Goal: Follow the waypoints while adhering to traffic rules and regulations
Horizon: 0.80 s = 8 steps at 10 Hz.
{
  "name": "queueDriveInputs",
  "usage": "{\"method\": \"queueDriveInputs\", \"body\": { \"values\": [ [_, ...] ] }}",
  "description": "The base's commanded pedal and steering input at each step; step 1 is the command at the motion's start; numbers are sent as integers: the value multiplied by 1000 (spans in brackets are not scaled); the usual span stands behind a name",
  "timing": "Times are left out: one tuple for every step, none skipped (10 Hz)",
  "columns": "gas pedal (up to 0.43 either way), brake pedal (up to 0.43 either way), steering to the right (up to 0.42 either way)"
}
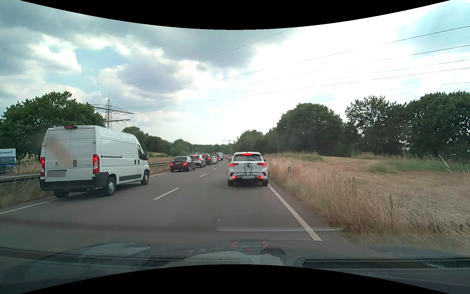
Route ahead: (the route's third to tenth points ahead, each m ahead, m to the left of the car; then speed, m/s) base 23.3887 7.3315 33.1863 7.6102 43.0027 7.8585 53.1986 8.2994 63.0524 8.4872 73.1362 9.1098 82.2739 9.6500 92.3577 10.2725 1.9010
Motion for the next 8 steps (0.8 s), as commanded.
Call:
{"method": "queueDriveInputs", "body": {
  "values": [
    [0, 0, -24],
    [0, 0, -24],
    [0, 0, -24],
    [0, 0, -24],
    [0, 0, -23],
    [0, 0, -19],
    [0, 0, -18],
    [0, 0, -18]
  ]
}}
